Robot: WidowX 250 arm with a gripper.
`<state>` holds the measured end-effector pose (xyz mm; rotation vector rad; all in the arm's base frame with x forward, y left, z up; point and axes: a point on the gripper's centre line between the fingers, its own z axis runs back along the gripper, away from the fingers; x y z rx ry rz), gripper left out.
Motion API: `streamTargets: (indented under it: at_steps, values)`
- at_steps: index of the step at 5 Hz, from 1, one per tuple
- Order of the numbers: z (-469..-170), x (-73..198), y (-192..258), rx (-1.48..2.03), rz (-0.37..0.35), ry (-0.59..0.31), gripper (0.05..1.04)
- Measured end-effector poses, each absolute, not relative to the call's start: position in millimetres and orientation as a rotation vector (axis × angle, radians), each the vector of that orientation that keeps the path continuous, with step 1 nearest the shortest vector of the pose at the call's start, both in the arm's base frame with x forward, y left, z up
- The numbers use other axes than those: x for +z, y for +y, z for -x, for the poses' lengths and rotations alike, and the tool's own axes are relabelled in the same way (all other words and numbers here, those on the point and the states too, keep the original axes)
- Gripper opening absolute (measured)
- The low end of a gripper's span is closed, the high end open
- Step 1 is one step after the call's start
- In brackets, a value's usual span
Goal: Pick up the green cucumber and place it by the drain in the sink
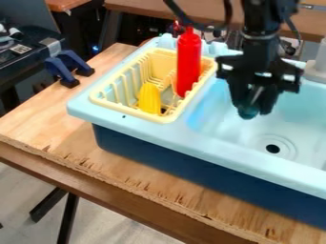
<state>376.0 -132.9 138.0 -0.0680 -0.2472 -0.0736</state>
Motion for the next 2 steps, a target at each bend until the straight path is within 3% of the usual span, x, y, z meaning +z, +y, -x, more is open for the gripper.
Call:
streamTargets:
  at_steps: [1, 2]
  values:
    - [-385.6, 117.4, -145.2, -0.102, 0.016, -0.269, 0.551]
    - [-399.5, 91.5, -155.7, -0.133, -0.017, -0.224, 0.551]
